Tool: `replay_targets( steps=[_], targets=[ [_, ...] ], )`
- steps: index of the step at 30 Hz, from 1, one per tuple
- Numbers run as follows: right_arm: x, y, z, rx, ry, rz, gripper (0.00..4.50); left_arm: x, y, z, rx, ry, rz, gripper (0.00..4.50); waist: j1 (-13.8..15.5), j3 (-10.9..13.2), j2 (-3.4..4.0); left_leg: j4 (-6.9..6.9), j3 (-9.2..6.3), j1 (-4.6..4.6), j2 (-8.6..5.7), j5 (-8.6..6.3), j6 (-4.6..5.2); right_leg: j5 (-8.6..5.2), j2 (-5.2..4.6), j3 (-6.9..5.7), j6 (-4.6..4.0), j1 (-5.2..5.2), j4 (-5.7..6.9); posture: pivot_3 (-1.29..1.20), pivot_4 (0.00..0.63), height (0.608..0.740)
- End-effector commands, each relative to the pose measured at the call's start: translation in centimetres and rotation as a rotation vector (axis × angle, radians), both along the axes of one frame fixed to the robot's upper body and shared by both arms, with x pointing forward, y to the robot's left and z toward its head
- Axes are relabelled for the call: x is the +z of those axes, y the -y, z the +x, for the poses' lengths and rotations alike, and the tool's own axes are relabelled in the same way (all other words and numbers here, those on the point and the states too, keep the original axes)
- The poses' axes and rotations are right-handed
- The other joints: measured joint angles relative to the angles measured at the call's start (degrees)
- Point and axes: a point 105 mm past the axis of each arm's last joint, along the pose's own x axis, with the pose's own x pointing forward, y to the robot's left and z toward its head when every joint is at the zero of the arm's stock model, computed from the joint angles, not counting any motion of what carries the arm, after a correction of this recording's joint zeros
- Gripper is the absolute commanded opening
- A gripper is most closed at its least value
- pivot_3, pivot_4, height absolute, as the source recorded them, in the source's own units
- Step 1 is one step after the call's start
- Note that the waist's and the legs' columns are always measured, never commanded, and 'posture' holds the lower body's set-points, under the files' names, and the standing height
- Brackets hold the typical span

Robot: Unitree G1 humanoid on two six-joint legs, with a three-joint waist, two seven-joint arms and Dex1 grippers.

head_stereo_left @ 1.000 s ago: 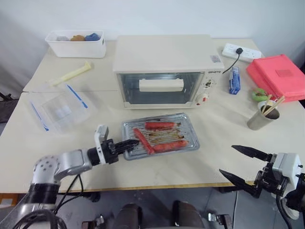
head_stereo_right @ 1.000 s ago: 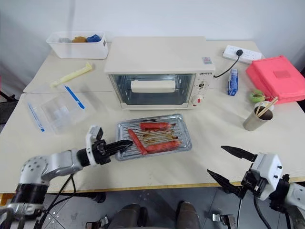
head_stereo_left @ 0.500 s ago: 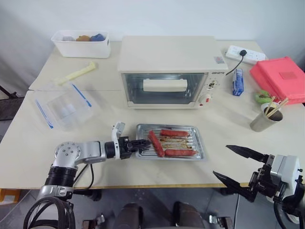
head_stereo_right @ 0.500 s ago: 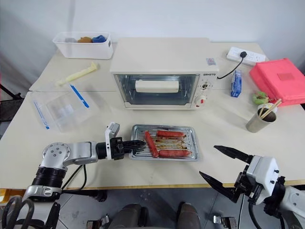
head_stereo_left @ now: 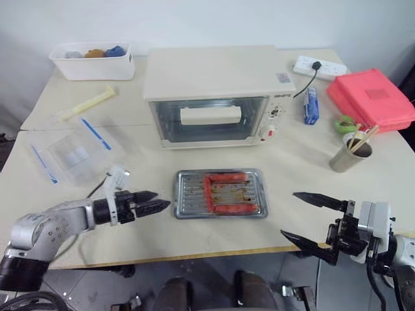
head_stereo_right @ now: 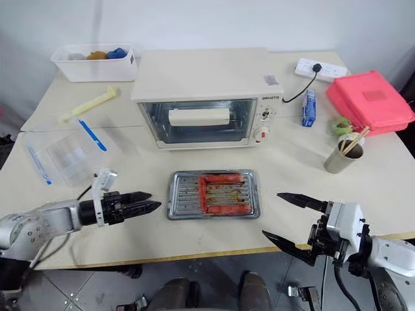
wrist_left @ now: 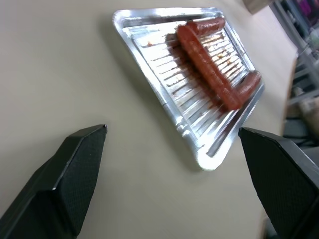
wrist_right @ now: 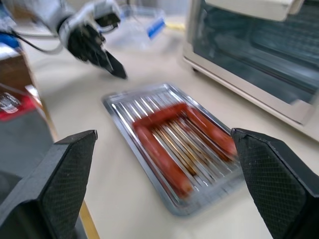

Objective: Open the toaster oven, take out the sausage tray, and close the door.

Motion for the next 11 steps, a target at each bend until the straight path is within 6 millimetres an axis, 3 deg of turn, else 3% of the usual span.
replay_targets(
  steps=[1, 4, 8, 11],
  targets=[
    [1.0, 0.3, 0.1, 0.049, 0.001, 0.021, 4.50, 2.8, -3.1, -0.6, -0.041, 0.303, 0.100, 4.49, 0.25, 0.01, -0.02, 0.00, 0.01, -0.03, 0.12, -0.01, 0.02, 0.00, 0.01, -0.02, 0.00, -0.01, -0.06, 0.00, 0.150, 0.740],
    [1.4, 0.6, 0.2, 0.103, -0.002, -0.018, 4.50, 3.7, -5.1, -2.0, -0.084, 0.561, 0.308, 4.49, 0.39, 0.01, -0.01, -0.01, 0.21, -0.05, 0.18, -0.14, 0.09, 0.00, -0.05, -0.18, 0.00, -0.07, -0.14, 0.00, 0.150, 0.740],
    [1.7, 0.6, 0.0, 0.167, -0.010, -0.048, 4.50, 4.0, -6.0, -4.2, -0.162, 0.600, 0.359, 4.49, 0.70, 0.01, -0.02, -0.05, 0.49, -0.06, 0.34, -0.35, 0.23, 0.03, -0.09, -0.63, 0.01, -0.07, -0.12, 0.00, 0.150, 0.740],
    [1.4, 0.8, 0.2, 0.174, -0.005, -0.068, 4.50, 3.6, -6.0, -4.7, -0.177, 0.602, 0.364, 4.49, 0.89, 0.01, -0.01, 0.05, 0.58, -0.06, 0.44, -0.54, 0.28, 0.03, -0.09, -1.01, 0.03, -0.07, -0.08, 0.00, 0.150, 0.740]
  ],
)
